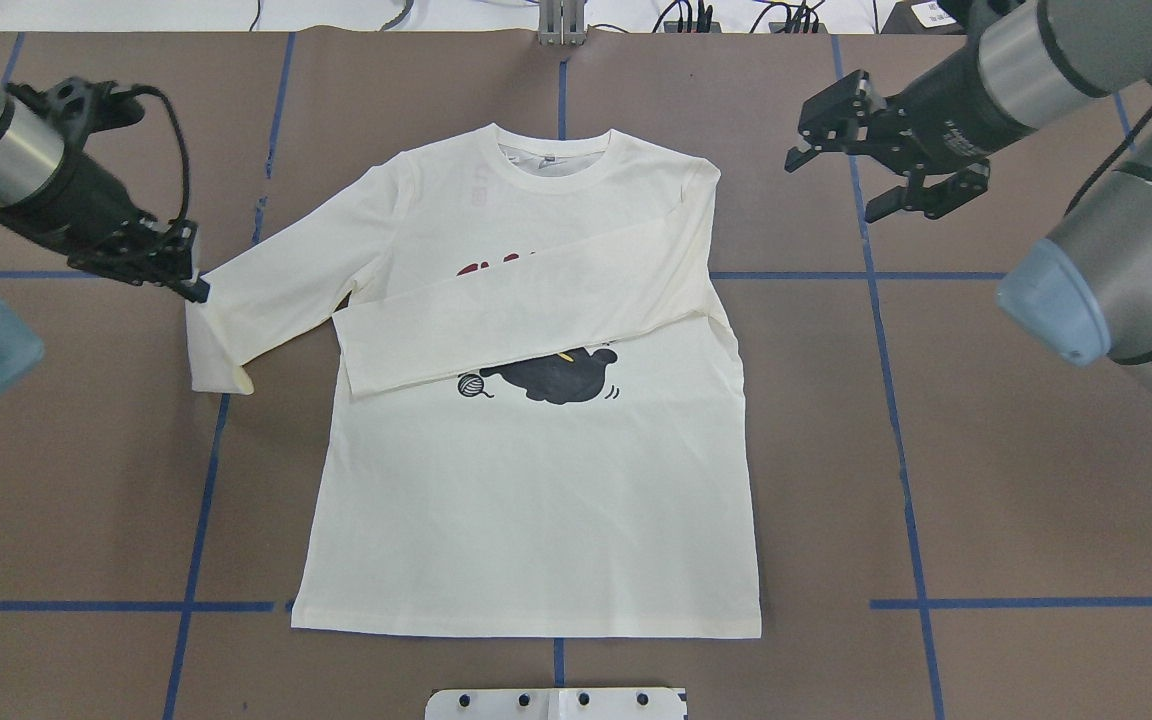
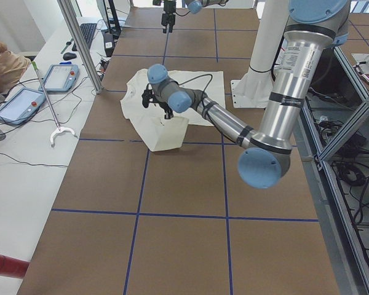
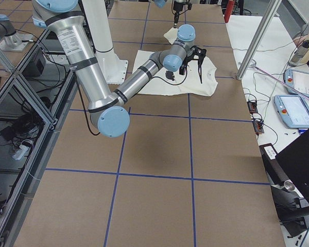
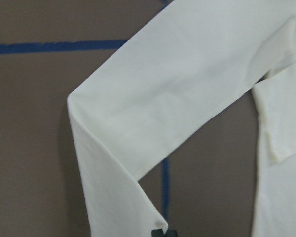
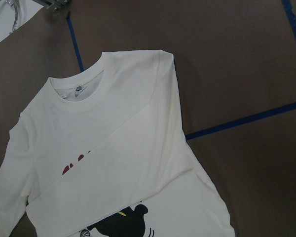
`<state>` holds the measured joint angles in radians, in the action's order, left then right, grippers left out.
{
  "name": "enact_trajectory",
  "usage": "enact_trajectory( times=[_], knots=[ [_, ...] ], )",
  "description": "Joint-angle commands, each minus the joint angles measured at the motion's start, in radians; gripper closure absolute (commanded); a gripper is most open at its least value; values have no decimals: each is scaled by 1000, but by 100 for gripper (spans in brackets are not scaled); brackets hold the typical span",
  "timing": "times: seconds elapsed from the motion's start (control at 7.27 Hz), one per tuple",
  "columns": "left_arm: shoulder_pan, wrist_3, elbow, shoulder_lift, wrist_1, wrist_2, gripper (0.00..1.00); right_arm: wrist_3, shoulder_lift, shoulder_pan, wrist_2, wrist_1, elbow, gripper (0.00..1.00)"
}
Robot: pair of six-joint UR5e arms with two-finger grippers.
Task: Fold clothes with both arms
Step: 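Fold the held sleeve across the shirt with the left gripper while the right gripper withdraws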
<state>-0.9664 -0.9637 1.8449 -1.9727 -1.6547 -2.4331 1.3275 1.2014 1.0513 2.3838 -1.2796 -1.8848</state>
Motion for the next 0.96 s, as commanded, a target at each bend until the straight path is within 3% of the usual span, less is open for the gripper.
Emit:
enact_trajectory(
  times=[0.0,0.14,0.41,0.55,0.69,0.83],
  knots=[
    [89,-227,-91,-285,15,90,100,-228,146,149,119,2,-10,0],
    [154,-321,-187,-417,-11,147,100,-314,186,177,138,5,-5,0],
    [300,-537,-654,-692,-359,323,100,-326,198,191,143,2,-25,0],
    [361,-546,-734,-701,-463,414,100,-326,196,191,141,3,-22,0],
    [402,-547,-772,-709,-487,490,57,-323,198,191,141,5,-23,0],
    [406,-582,-776,-730,-505,503,58,-312,198,191,141,6,-30,0]
  ],
)
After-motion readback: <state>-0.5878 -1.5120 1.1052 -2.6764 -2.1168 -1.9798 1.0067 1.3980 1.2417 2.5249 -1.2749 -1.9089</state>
